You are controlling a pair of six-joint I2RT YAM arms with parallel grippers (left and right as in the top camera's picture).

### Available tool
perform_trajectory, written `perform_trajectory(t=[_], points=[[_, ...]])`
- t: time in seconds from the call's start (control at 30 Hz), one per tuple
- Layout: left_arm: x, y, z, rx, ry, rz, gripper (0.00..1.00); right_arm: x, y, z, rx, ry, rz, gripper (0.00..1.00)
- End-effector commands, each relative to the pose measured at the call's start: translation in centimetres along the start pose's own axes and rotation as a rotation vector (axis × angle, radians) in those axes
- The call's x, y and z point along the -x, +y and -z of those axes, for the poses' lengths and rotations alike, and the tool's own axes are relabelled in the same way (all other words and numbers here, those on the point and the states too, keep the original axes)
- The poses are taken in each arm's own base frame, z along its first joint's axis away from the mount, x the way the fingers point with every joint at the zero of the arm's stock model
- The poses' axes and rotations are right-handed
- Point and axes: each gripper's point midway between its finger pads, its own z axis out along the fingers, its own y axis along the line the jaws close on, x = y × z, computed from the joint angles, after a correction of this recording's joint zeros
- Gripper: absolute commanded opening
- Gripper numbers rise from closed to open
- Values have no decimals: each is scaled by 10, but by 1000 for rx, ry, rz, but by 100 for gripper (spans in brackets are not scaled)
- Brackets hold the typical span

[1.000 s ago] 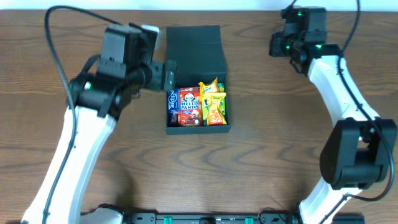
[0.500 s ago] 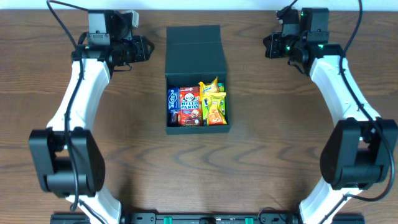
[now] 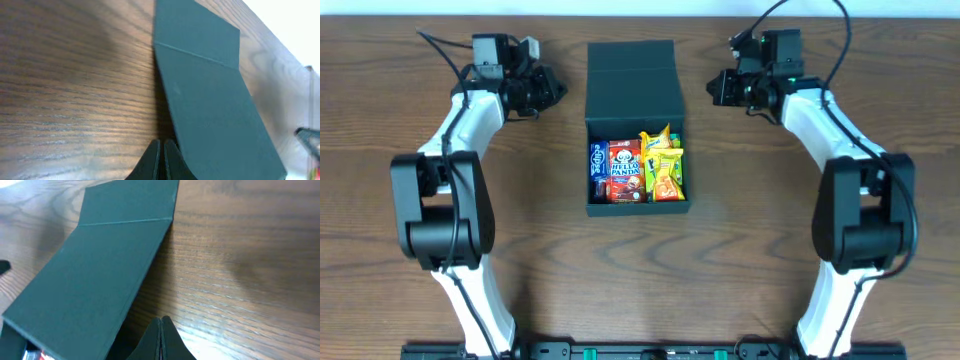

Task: Pack container
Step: 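Push the raised lid forward with both grippers to close it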

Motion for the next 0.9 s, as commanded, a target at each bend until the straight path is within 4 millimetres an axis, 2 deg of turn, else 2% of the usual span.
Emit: perform_trajectory(t=[0.0, 0.17, 0.27, 0.5, 0.67, 0.87], points=[[-2, 7, -8, -56, 35, 124, 6, -6, 9, -11, 79, 24, -95, 2], [-8, 7, -30, -146, 118, 177, 6, -13, 7, -30, 113, 37, -167, 1], [-8, 10, -39, -160, 153, 211, 6, -16, 8, -35, 127, 48, -183, 2], [-2, 4, -41, -174, 151, 198, 6, -28, 3, -48, 130, 81, -266, 2], [-5, 2, -44, -175, 160, 197, 6, -40, 8, -66, 198, 116, -327, 2], [-14, 7, -50, -164, 189, 221, 5, -44, 9, -74, 211, 123, -360, 2]])
